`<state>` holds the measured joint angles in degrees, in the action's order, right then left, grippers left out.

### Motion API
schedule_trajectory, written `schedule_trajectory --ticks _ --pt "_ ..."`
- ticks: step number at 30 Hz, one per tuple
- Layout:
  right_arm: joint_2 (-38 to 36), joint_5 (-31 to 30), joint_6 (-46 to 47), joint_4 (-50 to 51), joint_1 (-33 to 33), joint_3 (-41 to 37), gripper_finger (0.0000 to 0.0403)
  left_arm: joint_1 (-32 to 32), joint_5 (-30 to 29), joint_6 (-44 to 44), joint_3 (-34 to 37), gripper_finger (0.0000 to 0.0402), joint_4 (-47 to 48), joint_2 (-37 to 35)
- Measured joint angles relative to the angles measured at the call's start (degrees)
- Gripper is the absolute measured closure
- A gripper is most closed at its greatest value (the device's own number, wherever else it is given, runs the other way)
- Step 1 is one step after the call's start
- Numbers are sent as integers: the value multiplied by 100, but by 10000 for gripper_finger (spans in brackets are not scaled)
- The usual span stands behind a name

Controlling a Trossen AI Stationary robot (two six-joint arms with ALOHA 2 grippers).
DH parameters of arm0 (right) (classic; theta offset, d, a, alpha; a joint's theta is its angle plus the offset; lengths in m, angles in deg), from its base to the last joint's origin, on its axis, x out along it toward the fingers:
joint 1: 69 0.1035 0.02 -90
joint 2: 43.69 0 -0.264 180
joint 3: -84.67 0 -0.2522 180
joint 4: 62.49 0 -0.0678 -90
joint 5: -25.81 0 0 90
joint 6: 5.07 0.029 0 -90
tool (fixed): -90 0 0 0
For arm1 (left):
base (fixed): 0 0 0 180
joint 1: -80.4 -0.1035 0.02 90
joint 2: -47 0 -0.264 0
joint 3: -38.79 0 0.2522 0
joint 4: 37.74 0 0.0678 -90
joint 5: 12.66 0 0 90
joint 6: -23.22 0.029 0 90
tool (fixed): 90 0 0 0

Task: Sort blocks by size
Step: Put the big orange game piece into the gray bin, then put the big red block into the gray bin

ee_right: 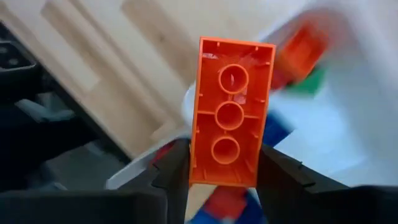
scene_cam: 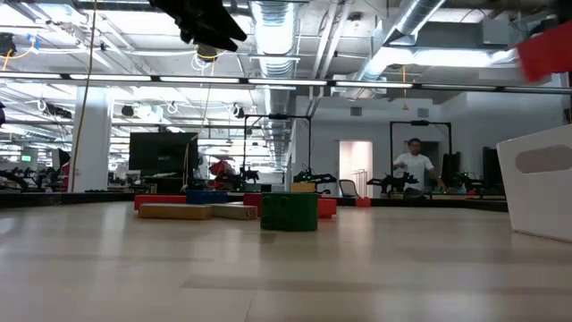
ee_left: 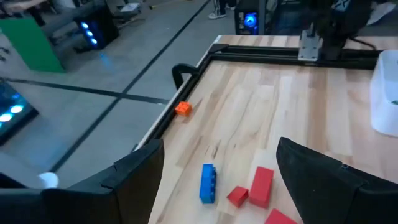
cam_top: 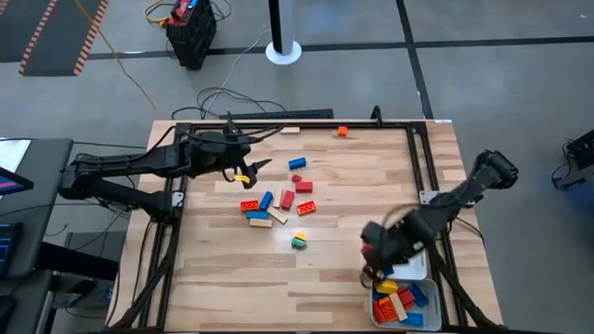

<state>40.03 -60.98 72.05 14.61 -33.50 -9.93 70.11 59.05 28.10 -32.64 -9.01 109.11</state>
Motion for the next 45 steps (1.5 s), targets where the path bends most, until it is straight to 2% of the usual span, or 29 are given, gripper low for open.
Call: schedule_trajectory --ticks 7,12,18,21,25,29,33,38,42,45 --pt "41 9 2612 -1159 1328 -586 235 -41 88 -57 -3 102 -131 304" --pt "225 11 3679 -1962 1881 -839 226 -37 392 -227 -2 102 -302 586" --pt "466 261 3901 -1812 1948 -853 166 -37 814 -601 -2 102 -453 820" --pt "302 299 3809 -1718 1880 -853 146 -37 1046 -752 -2 102 -374 858" --pt "-198 315 3523 -1386 1694 -853 140 -37 1299 -775 -1 102 -214 974" --pt "-818 200 2901 -839 1174 -851 139 -34 1618 -820 -6 102 -107 1120" --pt "-1277 -542 1618 -479 289 -849 139 -32 1708 -1097 -7 102 90 1451" --pt "-1373 -1444 -994 -735 -1166 -844 138 -17 1753 -1948 7 102 372 1799" --pt "-1140 -1504 -3264 -1340 -2164 -840 138 102 1810 -2207 -1 102 365 1846" --pt "-1031 -1504 -4096 -1342 -2736 -842 138 204 1810 -2206 -2 102 438 1862"
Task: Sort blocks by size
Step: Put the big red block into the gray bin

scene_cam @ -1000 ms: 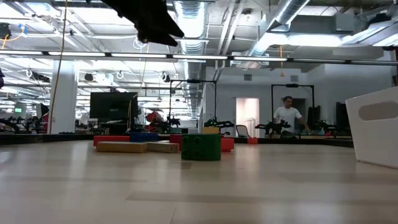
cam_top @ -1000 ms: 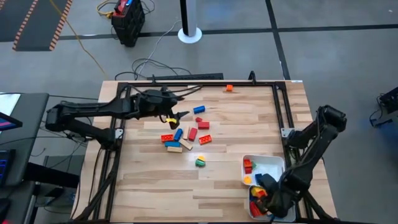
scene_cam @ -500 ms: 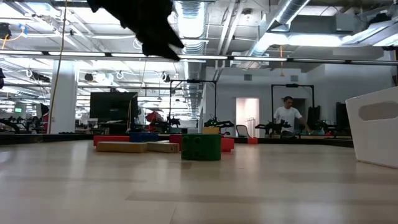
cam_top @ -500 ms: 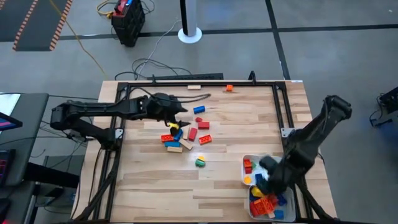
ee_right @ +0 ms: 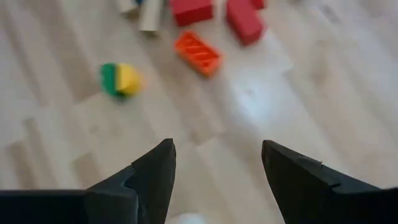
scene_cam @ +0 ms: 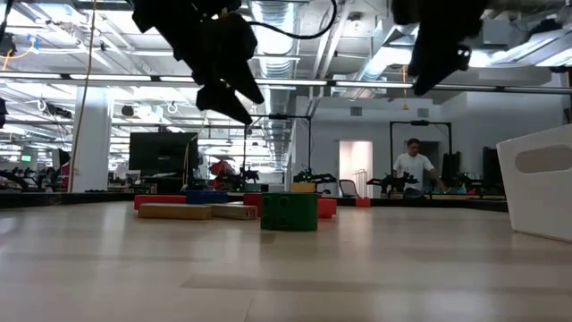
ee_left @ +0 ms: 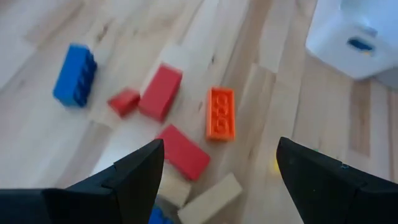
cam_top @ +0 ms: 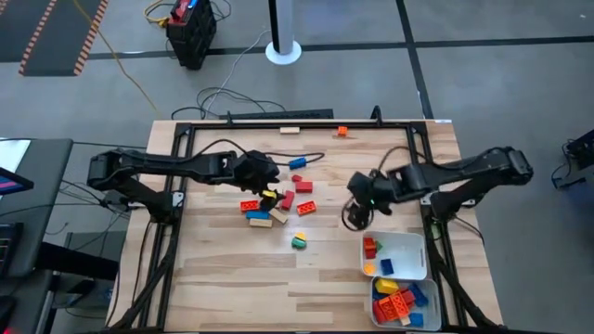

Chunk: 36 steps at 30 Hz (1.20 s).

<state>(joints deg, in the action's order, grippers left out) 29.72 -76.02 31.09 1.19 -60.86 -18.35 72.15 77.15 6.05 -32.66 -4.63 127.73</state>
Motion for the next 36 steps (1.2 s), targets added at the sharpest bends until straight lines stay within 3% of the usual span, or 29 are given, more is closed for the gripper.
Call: schedule_trajectory --ticks 7,14,20,25,36 --pt "-45 0 -865 82 -884 -2 138 50 -134 -1049 86 102 -95 477" --pt "-143 8 -1215 137 -873 -1 138 56 -421 -2095 -102 102 -355 1377" --pt "-197 -2 -1201 566 -654 -2 138 52 -608 -2000 -867 104 -25 2074" --pt "-314 -20 -1093 646 -488 -2 138 39 -623 -1997 -1457 120 874 2574" --pt "-677 -509 -810 662 -248 -2 138 27 -584 -1979 -1530 158 1118 2732"
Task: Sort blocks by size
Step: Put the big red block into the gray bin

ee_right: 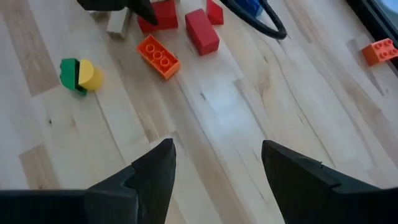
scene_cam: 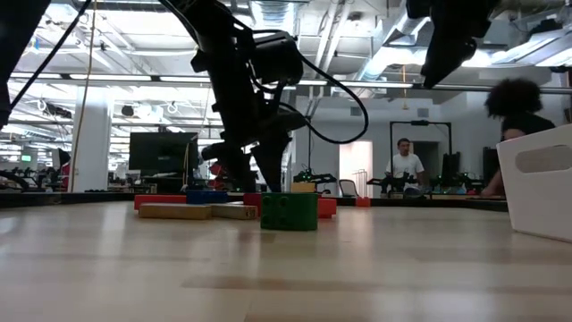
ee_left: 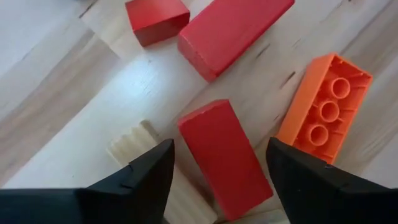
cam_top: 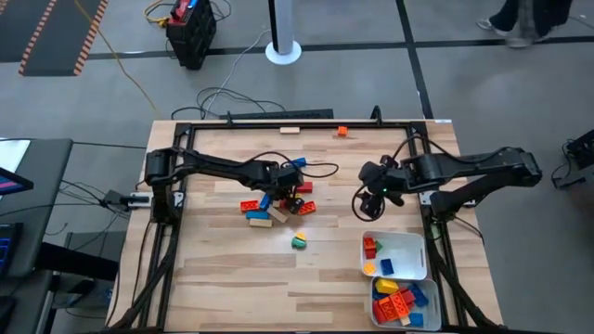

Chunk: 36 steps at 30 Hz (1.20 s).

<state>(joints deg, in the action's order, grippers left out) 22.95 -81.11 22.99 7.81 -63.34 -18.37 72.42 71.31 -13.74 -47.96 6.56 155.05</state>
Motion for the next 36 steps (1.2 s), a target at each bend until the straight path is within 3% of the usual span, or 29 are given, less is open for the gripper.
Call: schedule_trajectory --ticks 9,18,25,30,36 --pt "-33 -20 92 -59 42 0 138 -12 651 563 7 214 -146 281" --pt "-102 -128 228 -44 196 0 138 -39 326 741 7 276 -154 129" --pt "-359 -118 299 -111 674 -52 138 -43 324 787 10 276 -596 -253" --pt "-1076 -98 527 -810 788 -665 138 -82 554 1011 11 276 -1475 -773" --pt "-1861 -99 465 -3081 457 -1586 138 -5 1521 1453 9 276 -3234 -1029"
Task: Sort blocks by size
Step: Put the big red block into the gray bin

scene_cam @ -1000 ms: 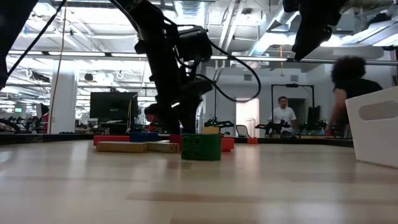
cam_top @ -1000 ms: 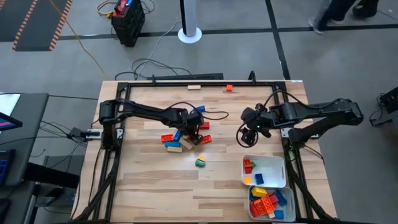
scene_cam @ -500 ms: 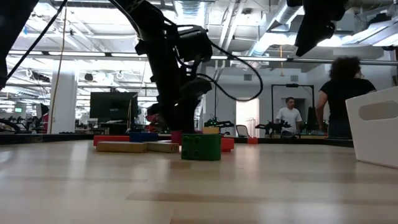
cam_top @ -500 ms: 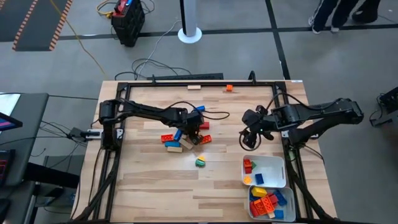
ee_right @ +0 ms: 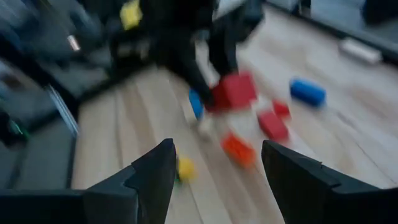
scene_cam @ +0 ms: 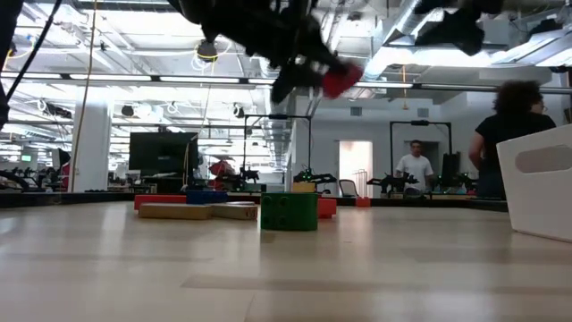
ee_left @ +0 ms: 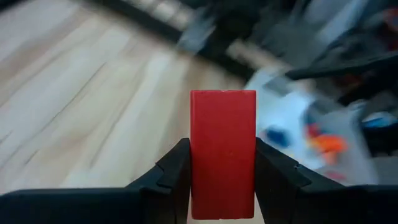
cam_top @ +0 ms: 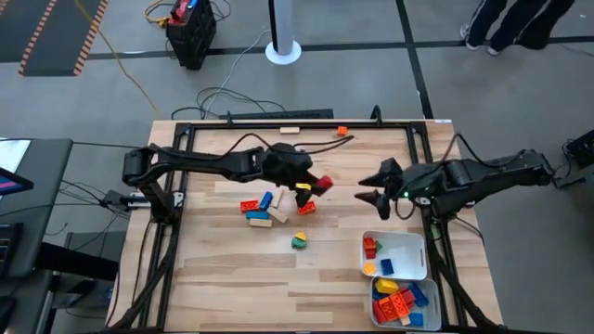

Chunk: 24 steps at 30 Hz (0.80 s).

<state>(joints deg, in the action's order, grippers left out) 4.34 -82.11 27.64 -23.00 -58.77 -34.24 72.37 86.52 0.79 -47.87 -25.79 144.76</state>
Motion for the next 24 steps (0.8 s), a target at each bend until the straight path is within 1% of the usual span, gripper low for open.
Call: schedule_trajectory --ticks 3,5,8,13,18,24 --pt "-40 41 -342 -947 -165 -220 137 84 186 62 0 276 -589 0" --pt "20 62 -503 -1261 -280 -258 137 133 230 61 0 276 -830 0" --pt "220 107 -736 -1768 -425 -253 137 190 237 120 0 276 -1055 2" --pt "691 164 -1035 -2940 -547 -252 137 212 243 120 0 276 -1490 4" --pt "1069 403 -1034 -3381 -649 -254 137 209 290 30 -23 276 -1584 4" --pt "1280 449 -1029 -3759 -654 -254 137 203 412 52 -168 275 -1595 4"
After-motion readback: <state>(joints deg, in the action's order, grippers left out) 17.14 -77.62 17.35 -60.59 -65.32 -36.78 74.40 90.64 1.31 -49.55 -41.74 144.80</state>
